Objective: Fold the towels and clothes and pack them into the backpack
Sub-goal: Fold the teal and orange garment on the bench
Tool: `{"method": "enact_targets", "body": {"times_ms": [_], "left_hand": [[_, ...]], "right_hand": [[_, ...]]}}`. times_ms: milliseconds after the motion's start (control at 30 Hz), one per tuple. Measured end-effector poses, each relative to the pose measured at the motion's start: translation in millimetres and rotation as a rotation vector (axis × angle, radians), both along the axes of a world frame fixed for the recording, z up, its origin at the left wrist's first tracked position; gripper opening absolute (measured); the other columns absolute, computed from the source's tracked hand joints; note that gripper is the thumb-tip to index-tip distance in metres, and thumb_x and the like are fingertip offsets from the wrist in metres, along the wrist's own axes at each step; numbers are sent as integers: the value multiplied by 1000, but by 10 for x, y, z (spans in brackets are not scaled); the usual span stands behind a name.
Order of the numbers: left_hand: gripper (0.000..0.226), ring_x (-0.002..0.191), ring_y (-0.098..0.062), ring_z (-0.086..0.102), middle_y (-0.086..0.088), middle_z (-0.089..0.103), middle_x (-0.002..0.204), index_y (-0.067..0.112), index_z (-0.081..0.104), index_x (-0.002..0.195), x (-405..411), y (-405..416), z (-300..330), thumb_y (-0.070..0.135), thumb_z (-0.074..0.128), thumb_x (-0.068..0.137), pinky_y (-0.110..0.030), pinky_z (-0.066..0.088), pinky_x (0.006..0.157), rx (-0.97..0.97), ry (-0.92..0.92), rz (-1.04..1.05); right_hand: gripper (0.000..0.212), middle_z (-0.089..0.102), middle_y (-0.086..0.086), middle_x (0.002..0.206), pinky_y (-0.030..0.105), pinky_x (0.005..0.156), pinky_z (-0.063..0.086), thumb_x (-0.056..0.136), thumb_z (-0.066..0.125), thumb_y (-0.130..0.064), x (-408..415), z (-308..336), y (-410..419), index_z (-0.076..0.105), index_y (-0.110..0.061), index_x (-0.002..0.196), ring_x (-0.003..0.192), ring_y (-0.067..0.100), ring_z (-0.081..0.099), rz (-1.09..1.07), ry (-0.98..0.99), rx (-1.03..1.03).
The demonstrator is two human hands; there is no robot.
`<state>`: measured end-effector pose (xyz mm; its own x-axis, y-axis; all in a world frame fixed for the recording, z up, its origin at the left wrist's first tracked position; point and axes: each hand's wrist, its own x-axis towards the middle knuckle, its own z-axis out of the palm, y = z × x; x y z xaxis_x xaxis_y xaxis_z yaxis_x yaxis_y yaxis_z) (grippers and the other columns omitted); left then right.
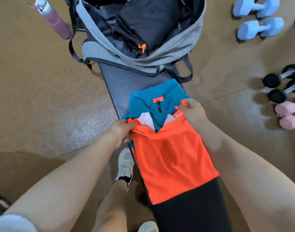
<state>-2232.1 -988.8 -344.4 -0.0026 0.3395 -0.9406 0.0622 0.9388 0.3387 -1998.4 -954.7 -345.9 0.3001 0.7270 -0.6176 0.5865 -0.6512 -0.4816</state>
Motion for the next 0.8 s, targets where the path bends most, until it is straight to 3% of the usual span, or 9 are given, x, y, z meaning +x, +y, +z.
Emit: {"method": "enact_targets", "body": {"times_ms": [100, 167, 233, 300, 433, 533, 667, 733, 800], "left_hand": [[12, 40, -11, 51, -11, 54, 72, 16, 52, 80, -53, 8, 31, 22, 55, 91, -19, 41, 44, -55, -5, -39], [19, 49, -12, 60, -8, 64, 81, 15, 58, 92, -98, 15, 104, 32, 48, 93, -18, 49, 47, -99, -69, 16], [31, 59, -16, 63, -10, 66, 94, 11, 57, 107, -155, 13, 138, 33, 37, 96, -20, 51, 51, -99, -110, 65], [35, 63, -18, 64, -12, 65, 103, 8, 53, 114, -199, -15, 138, 30, 31, 98, -22, 52, 54, -88, -102, 100], [30, 56, -17, 58, -10, 64, 84, 6, 59, 100, -196, -107, 123, 23, 36, 96, -18, 48, 46, -64, -143, 162], [20, 55, -12, 51, -3, 61, 69, 12, 61, 87, -131, -148, 116, 12, 42, 91, -19, 39, 49, -24, -181, 153], [39, 72, -11, 50, -3, 63, 93, 22, 63, 99, -62, -277, 41, -8, 43, 83, -21, 39, 59, 220, -54, -120], [25, 75, -14, 56, -6, 65, 90, 21, 62, 91, 8, -354, 24, -2, 58, 82, -26, 45, 68, 351, 5, -211], [12, 74, -17, 58, -6, 66, 82, 16, 60, 83, 69, -390, -20, 9, 68, 79, -27, 42, 67, 410, 117, -275]], "right_hand": [[49, 64, 17, 109, 41, 94, 44, 88, 50, -43, -50, -26, 8, 45, -15, 128, 91, 25, 56, -50, 37, -24], [51, 62, 16, 106, 40, 86, 43, 88, 50, -43, -150, 108, -81, 43, -14, 129, 99, 31, 58, 131, -105, 81], [42, 59, 13, 104, 39, 80, 43, 88, 51, -42, -369, 313, -224, 56, -12, 118, 98, 32, 57, 398, -169, 276], [42, 59, 8, 90, 38, 72, 47, 83, 49, -48, -635, 372, -400, 65, -11, 96, 85, 31, 59, 627, -63, 391], [46, 63, 9, 91, 36, 68, 48, 77, 51, -48, -1124, 168, -670, 65, -9, 98, 83, 31, 63, 722, -100, 345], [30, 64, 14, 93, 40, 69, 47, 78, 59, -28, -1256, 44, -667, 64, -7, 99, 85, 36, 62, 682, -200, 313], [29, 64, 6, 79, 34, 62, 49, 80, 43, -29, -1164, 17, -569, 68, -14, 79, 67, 28, 62, 762, -405, 480], [28, 63, 3, 80, 34, 67, 47, 79, 45, -30, -1093, 30, -546, 69, -17, 72, 69, 25, 60, 932, -487, 575], [27, 62, 3, 77, 34, 67, 45, 78, 49, -31, -1048, 47, -462, 68, -17, 67, 71, 25, 60, 1019, -402, 545]]}}
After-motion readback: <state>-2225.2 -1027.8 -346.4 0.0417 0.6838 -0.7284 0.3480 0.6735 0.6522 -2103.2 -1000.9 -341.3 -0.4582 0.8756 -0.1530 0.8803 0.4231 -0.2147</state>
